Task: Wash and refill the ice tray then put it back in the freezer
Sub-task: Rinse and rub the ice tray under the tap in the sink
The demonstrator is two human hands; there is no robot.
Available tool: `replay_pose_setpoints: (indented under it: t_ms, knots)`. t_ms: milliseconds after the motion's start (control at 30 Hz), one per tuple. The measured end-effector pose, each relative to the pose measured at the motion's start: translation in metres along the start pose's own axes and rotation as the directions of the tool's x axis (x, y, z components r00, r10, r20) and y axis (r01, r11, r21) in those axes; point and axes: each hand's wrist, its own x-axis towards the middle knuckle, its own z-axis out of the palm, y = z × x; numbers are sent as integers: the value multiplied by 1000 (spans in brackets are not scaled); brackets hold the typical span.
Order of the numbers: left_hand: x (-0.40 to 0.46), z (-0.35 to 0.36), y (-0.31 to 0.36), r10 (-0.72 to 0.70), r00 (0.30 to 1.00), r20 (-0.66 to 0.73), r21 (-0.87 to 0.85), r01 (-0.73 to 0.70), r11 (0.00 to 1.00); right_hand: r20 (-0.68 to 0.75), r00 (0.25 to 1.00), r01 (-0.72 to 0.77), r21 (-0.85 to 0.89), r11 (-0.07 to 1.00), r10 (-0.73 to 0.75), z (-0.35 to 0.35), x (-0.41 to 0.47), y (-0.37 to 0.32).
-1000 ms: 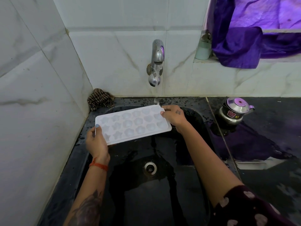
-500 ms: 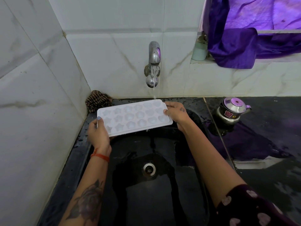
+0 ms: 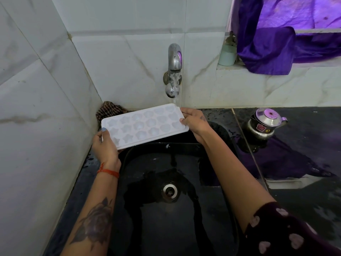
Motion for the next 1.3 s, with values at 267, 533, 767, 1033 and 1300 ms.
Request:
replay_pose_setpoints:
  t_ms: [267,533,767,1033,1300]
  knots:
    - [-4,11,-8,2,999,50,24,-3,1000,-101,995,-13,-48,999,8,-12,1,5]
    - [-13,24,-21,-24,988,151,83,12,996,-247,967,-64,-8,998,60,-32,9,20]
    - [-23,31,-27,-42,978,205,127,16,992,-322,942,-93,23,995,96,-46,6,30]
    - [-33,37,-30,-41,969,243,158,2,987,-388,914,-115,38,993,121,-60,0,39]
    - [-47,45,-30,-71,952,297,161,23,987,-401,904,-139,48,989,147,-77,0,43]
